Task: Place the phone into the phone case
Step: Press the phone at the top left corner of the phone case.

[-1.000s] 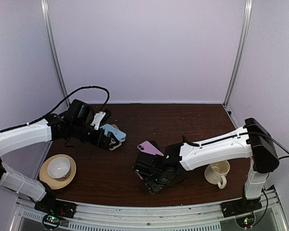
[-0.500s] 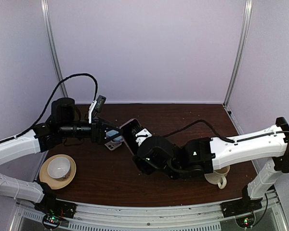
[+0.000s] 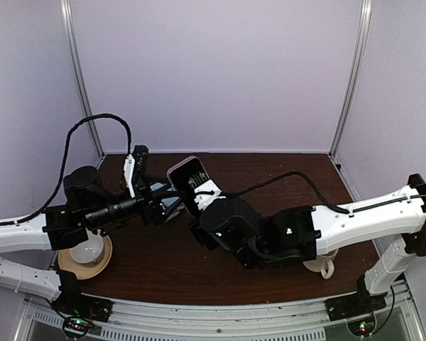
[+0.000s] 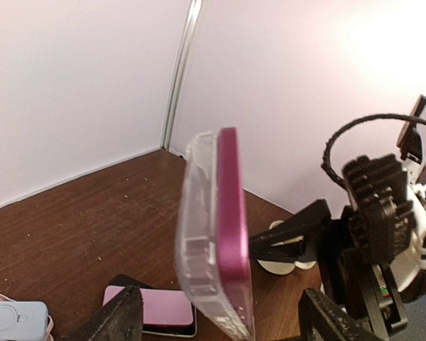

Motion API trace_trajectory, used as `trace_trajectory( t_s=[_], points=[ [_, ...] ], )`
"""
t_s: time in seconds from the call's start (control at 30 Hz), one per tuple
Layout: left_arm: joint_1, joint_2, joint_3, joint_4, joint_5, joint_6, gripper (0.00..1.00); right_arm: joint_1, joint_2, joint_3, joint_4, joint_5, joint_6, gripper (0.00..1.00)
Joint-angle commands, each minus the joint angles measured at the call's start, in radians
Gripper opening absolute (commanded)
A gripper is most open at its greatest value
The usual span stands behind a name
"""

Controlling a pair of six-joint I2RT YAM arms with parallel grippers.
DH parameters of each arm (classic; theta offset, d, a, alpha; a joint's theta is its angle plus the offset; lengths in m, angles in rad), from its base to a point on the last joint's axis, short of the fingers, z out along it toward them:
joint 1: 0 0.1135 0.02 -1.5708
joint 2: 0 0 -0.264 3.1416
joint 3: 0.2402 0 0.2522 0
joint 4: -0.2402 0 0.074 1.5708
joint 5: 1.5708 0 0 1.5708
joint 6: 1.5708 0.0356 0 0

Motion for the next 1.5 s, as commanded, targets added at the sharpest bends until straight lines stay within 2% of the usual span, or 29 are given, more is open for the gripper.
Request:
trace_trajectory(
  t_s=[0.0,0.27,0.53,0.63,0.73,0.8,0.93,1.0,1.17,1.27,1.47],
  points=[
    [-0.005,0.018,-0.003,0.152,-0.128,0.015,0.69,0.016,-0.007,0.043,0.076,0.068,-0.021,0.39],
    [-0.008,0.025,0.004,0.173,-0.098,0.023,0.41,0.018,-0.005,0.044,0.073,0.063,-0.021,0.39],
    [-0.007,0.056,0.023,0.152,0.041,0.015,0.08,0.017,0.002,0.050,0.060,0.062,-0.033,0.39],
    [-0.008,0.050,0.017,0.152,0.063,0.018,0.00,0.017,-0.014,0.039,0.061,0.071,-0.033,0.39],
    [-0.008,0.051,0.020,0.131,0.075,0.026,0.00,0.017,-0.027,0.021,0.074,0.071,-0.043,0.40],
    [-0.009,0.051,0.021,0.112,0.082,0.041,0.00,0.017,-0.034,0.015,0.075,0.049,-0.056,0.46],
    [-0.008,0.039,0.022,0.046,0.103,0.100,0.00,0.015,-0.083,-0.029,0.052,-0.086,-0.099,0.84],
    [-0.009,0.029,0.026,-0.002,0.127,0.143,0.00,0.013,-0.134,-0.059,0.009,-0.174,-0.125,0.98],
    [-0.015,0.011,0.028,-0.126,0.226,0.220,0.00,-0.022,-0.290,-0.154,-0.078,-0.496,-0.187,0.99],
    [-0.030,0.006,-0.025,-0.129,0.257,0.255,0.00,-0.059,-0.355,-0.203,-0.087,-0.709,-0.219,0.99],
    [-0.132,0.035,-0.090,-0.062,0.312,0.374,0.00,-0.088,-0.363,-0.222,-0.008,-0.913,-0.304,1.00]
  ],
)
